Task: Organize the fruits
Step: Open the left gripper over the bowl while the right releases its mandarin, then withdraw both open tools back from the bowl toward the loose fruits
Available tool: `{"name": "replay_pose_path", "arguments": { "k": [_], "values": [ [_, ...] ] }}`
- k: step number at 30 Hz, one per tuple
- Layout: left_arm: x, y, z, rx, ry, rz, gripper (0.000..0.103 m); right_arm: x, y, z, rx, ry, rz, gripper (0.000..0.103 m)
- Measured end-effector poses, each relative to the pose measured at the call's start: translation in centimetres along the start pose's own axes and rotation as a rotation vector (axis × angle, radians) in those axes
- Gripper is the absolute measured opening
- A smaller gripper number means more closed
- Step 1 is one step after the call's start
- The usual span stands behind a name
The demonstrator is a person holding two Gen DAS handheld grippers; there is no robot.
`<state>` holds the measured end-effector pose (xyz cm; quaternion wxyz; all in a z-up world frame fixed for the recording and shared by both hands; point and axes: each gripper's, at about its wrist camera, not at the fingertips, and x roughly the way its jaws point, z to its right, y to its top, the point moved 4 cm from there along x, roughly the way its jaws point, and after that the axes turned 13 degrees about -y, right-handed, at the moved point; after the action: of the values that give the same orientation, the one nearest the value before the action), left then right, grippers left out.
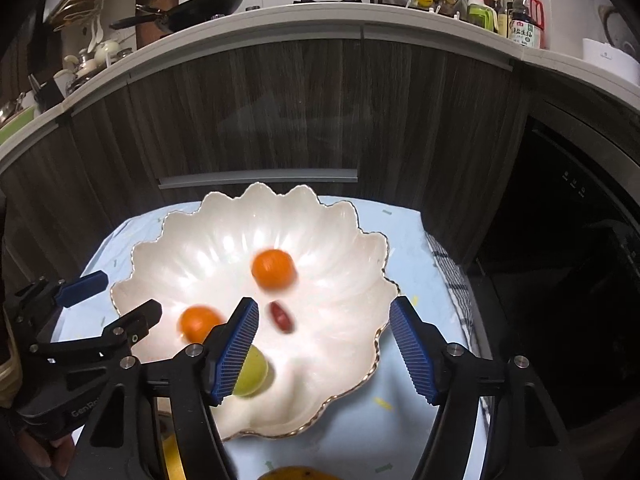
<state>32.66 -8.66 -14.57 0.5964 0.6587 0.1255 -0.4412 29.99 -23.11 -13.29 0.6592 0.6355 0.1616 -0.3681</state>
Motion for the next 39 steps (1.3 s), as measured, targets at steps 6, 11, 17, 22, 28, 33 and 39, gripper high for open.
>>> {"name": "replay_pose_path", "arguments": {
  "k": [6,11,17,22,28,33,39],
  "values": [
    [-1.7,0.0,0.4,0.003,0.009,0.021,0.073,-1.4,-0.2,0.3,0.006,-0.002,0.01,0.069],
    [-3.4,-0.1,0.8,0.006,0.011,0.038,0.073,-2.8,-0.5,0.8,0.013,-0.006,0.021,0.069],
    [-5.4,-0.5,1.4,0.01,0.012,0.059,0.073,-4.5,-0.8,1.3,0.021,-0.009,0.034,0.069],
    [-6.9,-0.8,1.7,0.011,0.014,0.074,0.073,-5.9,-1.0,1.5,0.024,-0.008,0.047,0.069],
    [-8.2,-1.2,1.9,0.01,0.017,0.087,0.073,-7.3,-1.4,1.6,0.022,-0.005,0.06,0.069],
    [-9.1,-1.8,2.2,0.009,0.017,0.095,0.073,-8.2,-1.8,1.9,0.022,-0.008,0.066,0.069],
    [-10.0,-2.7,2.4,0.011,0.02,0.096,0.075,-8.9,-2.5,2.1,0.015,-0.013,0.066,0.069]
  ]
}}
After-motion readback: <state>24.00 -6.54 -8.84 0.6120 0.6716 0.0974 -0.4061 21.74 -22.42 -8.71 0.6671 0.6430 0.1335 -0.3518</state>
